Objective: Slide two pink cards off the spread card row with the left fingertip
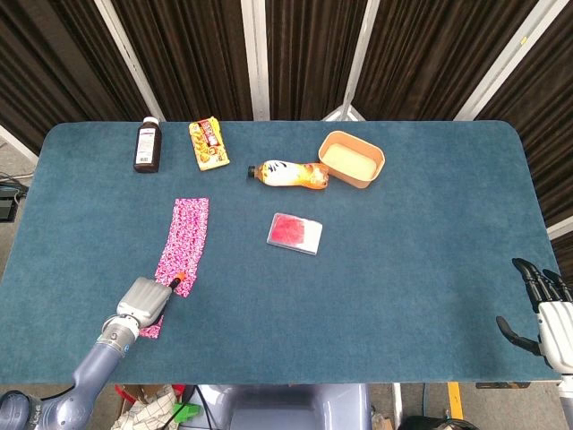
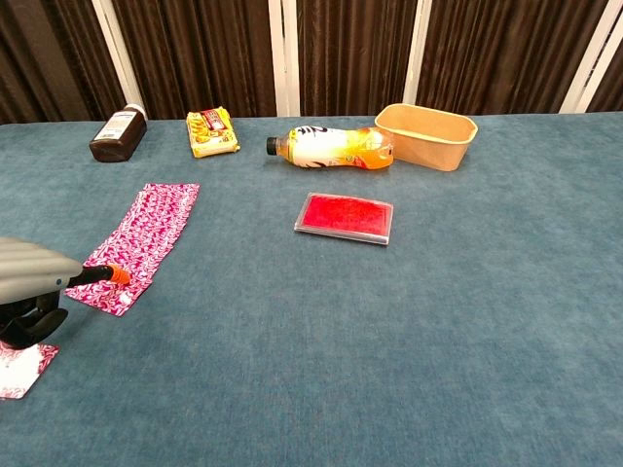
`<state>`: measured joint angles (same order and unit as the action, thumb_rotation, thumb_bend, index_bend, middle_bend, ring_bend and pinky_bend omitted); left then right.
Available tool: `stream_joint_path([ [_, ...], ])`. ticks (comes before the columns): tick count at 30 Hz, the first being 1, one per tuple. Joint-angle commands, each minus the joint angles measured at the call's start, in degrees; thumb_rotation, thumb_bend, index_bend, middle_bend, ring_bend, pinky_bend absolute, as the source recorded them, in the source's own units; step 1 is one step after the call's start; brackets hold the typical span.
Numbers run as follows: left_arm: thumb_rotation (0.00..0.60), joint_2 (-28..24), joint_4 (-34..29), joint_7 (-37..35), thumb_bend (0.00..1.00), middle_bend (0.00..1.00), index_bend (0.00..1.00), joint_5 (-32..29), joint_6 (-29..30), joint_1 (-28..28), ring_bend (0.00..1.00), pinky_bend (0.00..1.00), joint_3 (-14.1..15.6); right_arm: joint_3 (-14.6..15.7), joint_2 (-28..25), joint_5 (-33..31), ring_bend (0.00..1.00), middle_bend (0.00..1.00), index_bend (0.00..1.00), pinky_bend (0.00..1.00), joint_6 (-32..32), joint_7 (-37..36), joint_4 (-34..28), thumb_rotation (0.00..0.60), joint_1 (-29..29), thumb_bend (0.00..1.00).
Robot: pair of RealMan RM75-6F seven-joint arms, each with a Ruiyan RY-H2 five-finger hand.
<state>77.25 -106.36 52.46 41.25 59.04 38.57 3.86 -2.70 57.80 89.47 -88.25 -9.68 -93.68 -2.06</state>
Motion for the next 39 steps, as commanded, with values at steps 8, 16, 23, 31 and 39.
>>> stream_joint_path([
  [8,0.600,0.3,0.0,0.1,0.93,0.87,0.08,-0.4,1.3,0.2,0.77,0.71,1.3,-0.1,-0.1,-0.1,0.22,0.13,0.00,0.14,0.2,0.0,-0.1,0.600,-0.1,0.31],
  [16,0.600,-0.5,0.0,-0.9,0.93,0.87,0.08,1.1,2.9,-0.8,0.77,0.71,2.9,0.0,-0.1,0.0,0.22,0.13,0.00,0.14,0.0,0.0,-0.2,0.600,0.0,0.31],
  [23,0.600,-1.3,1.3,-3.0,0.93,0.87,0.08,2.5,3.5,-2.1,0.77,0.71,4.1,0.1,-0.1,0.0,0.22,0.13,0.00,0.14,0.2,0.2,-0.3,0.600,0.0,0.31],
  [31,0.600,-1.9,3.0,-4.8,0.93,0.87,0.08,3.7,3.5,-3.2,0.77,0.71,5.1,0.2,0.0,0.1,0.22,0.13,0.00,0.14,0.3,0.4,-0.5,0.600,0.0,0.31],
  [39,0.600,-3.0,4.8,-7.4,0.93,0.87,0.08,5.3,4.1,-5.1,0.77,0.71,6.3,0.3,0.0,0.1,0.22,0.13,0.00,0.14,0.5,0.6,-0.6,0.600,-0.1,0.31],
])
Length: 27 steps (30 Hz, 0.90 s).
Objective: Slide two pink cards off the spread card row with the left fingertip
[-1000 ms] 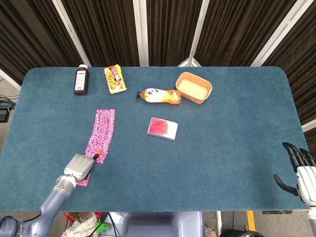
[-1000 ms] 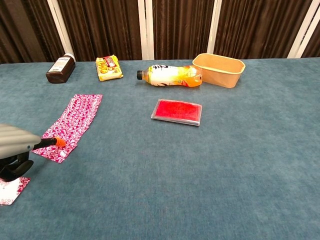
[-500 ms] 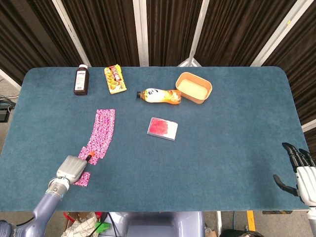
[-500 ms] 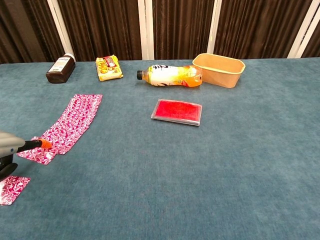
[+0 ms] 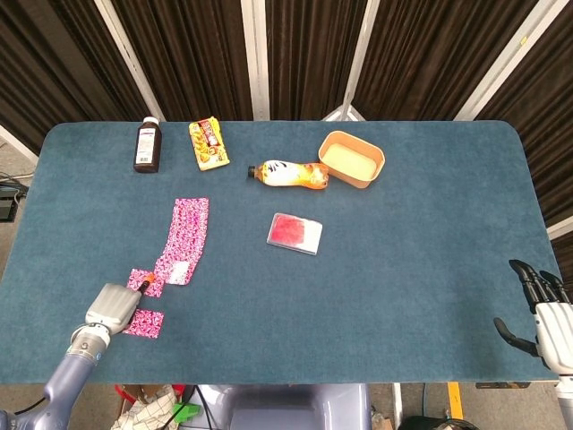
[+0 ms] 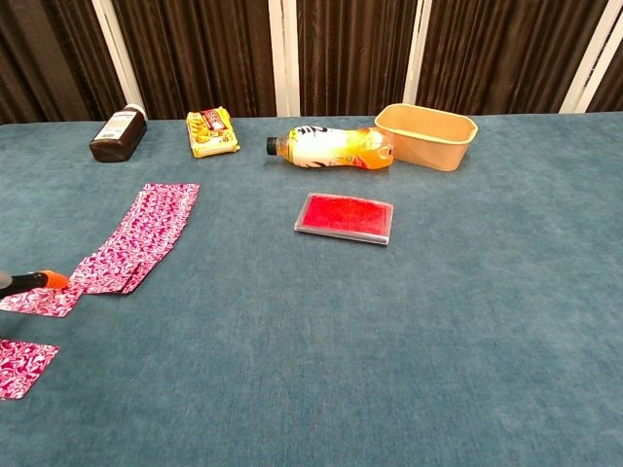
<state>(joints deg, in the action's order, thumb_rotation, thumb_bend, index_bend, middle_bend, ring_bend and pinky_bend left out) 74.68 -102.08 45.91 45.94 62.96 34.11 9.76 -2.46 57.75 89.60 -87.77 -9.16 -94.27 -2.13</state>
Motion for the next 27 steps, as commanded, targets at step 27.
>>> stream_joint_path([
  [27,0.600,-6.9,7.0,-12.7,0.86,0.86,0.08,7.6,0.5,-6.5,0.75,0.71,0.9,0.3,0.2,0.0,0.22,0.13,0.00,0.14,1.0,1.5,-0.9,0.600,-0.4,0.31],
])
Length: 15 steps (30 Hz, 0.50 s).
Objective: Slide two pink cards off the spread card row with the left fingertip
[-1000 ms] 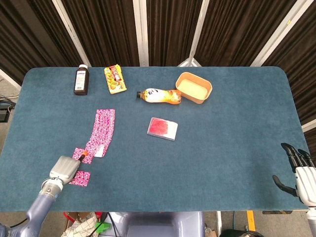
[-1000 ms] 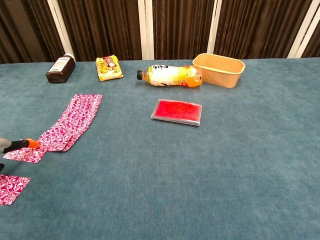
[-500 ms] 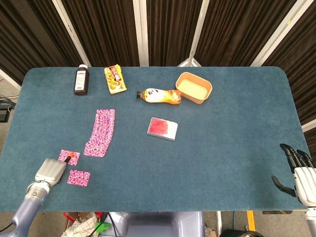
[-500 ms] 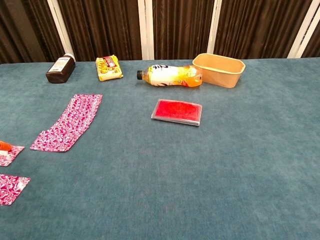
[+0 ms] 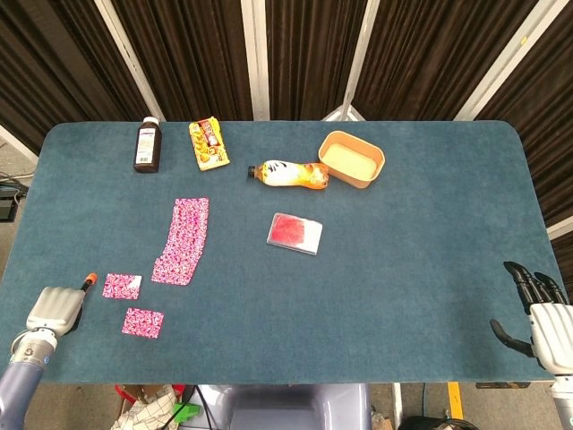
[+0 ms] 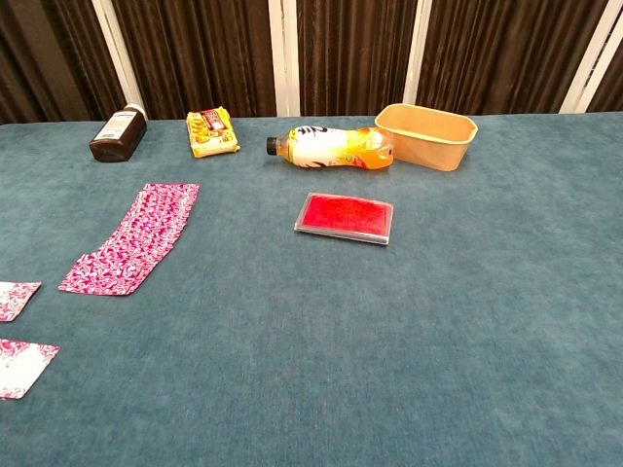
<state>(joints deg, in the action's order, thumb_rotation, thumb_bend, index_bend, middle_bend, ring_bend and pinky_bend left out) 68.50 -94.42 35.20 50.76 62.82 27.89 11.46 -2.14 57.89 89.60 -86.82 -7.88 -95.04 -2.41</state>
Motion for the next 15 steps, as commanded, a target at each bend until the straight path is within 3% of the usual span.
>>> stream_joint_path([
  [1,0.600,-1.0,-1.0,-2.5,0.84,0.84,0.08,3.4,0.9,-0.4,0.73,0.70,-0.9,0.0,0.1,0.0,0.22,0.13,0.00,0.14,0.1,0.2,-0.1,0.600,-0.1,0.31],
  [4,0.600,-3.7,-4.3,-4.7,0.72,0.77,0.08,7.0,3.6,-1.1,0.64,0.67,-1.5,-0.2,0.1,-0.2,0.22,0.13,0.00,0.14,0.1,0.3,-0.1,0.600,-0.1,0.31],
  [7,0.600,-8.4,-10.5,-8.1,0.49,0.61,0.09,12.1,9.4,-3.6,0.51,0.59,-1.5,-0.2,0.2,-0.3,0.22,0.13,0.00,0.14,0.3,0.3,0.0,0.600,-0.2,0.31],
  [12,0.600,-14.0,-17.4,-14.5,0.35,0.34,0.09,21.8,20.6,-10.4,0.29,0.33,0.5,-0.2,0.3,-0.5,0.22,0.13,0.00,0.14,0.6,0.6,0.0,0.600,-0.3,0.31],
  [15,0.600,-14.6,-18.0,-16.3,0.30,0.21,0.09,26.7,25.2,-13.7,0.16,0.24,2.0,-0.3,0.5,-0.7,0.21,0.13,0.00,0.14,0.4,0.9,-0.2,0.600,-0.2,0.31],
])
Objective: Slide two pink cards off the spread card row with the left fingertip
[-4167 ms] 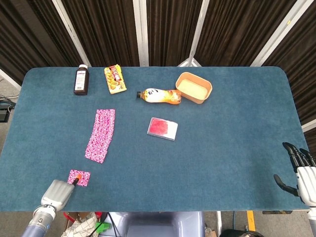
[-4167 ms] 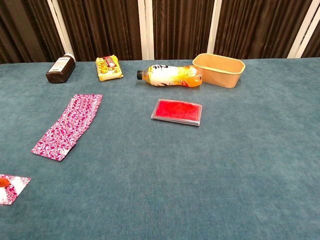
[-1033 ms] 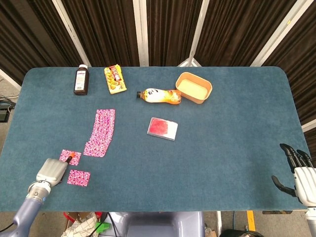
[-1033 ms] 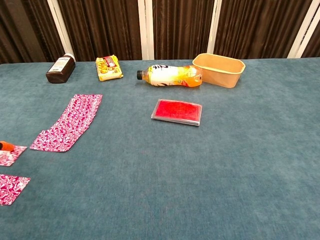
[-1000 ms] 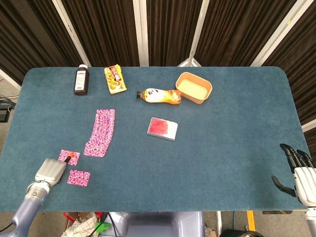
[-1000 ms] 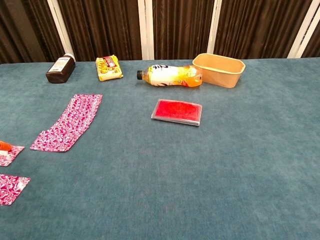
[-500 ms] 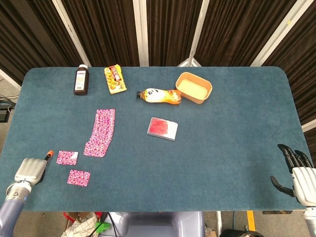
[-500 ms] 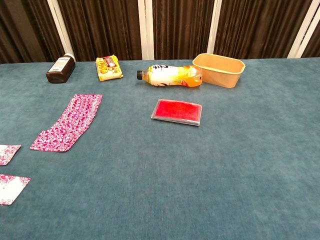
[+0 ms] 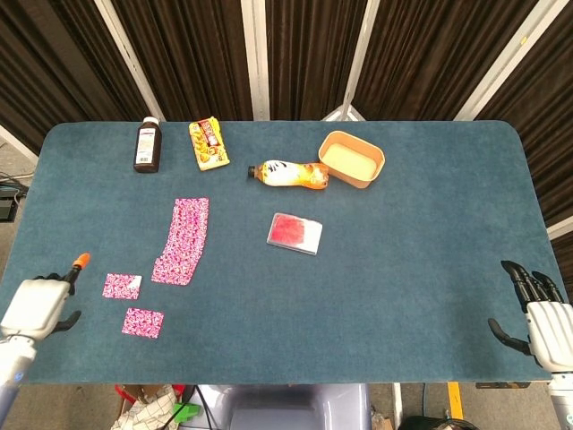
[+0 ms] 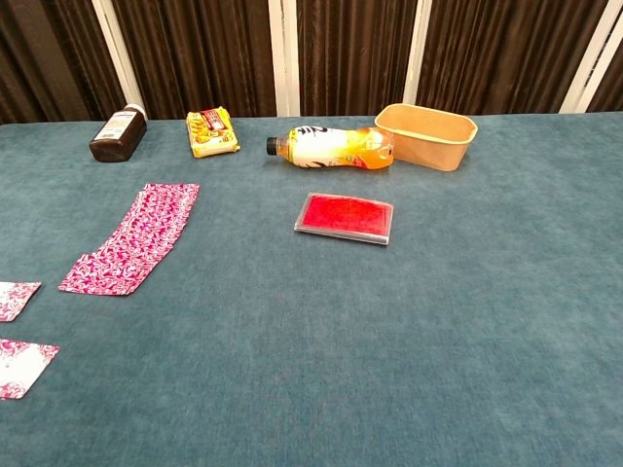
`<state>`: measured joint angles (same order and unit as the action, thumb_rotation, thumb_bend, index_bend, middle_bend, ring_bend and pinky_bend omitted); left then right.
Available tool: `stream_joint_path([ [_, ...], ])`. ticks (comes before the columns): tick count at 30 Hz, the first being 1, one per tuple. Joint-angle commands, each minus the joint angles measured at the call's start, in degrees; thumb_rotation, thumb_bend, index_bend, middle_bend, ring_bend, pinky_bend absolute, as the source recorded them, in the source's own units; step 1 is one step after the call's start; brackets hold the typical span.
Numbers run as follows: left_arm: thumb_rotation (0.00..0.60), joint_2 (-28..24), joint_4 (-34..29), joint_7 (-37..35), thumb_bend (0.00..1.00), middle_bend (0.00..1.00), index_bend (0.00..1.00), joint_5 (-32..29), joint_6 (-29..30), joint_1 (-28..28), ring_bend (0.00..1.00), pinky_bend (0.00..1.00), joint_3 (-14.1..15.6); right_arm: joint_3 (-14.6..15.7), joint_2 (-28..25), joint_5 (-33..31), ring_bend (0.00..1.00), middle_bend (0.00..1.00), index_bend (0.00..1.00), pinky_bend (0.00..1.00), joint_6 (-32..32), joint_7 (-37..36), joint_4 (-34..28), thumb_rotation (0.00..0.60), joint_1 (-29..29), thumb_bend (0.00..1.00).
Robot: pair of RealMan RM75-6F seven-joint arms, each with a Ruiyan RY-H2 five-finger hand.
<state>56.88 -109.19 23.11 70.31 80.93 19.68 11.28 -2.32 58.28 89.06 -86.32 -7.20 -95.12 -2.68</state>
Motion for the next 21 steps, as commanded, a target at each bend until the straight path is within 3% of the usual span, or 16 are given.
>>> stream_joint_path([
  [1,0.600,-2.9,-3.0,-4.8,0.29,0.18,0.09,9.0,8.6,-6.8,0.12,0.23,2.7,0.0,0.1,-0.3,0.21,0.12,0.00,0.14,-0.2,0.4,-0.2,0.600,0.2,0.31],
  [5,0.600,-1.1,-0.6,-7.0,0.24,0.06,0.09,14.0,13.0,-10.7,0.00,0.16,3.7,0.0,0.3,-0.7,0.19,0.11,0.00,0.14,0.1,1.4,-0.3,0.600,0.2,0.31],
  [12,0.600,2.5,6.2,-9.3,0.24,0.05,0.09,18.1,16.3,-13.6,0.00,0.13,2.4,-0.3,1.1,-0.5,0.18,0.11,0.00,0.14,0.0,4.0,0.7,0.600,-0.1,0.31],
  [21,0.600,3.0,9.2,-11.2,0.24,0.05,0.09,20.5,17.2,-15.2,0.00,0.13,0.9,-0.3,2.1,0.6,0.18,0.11,0.00,0.14,0.0,3.5,1.8,0.600,-0.8,0.31],
])
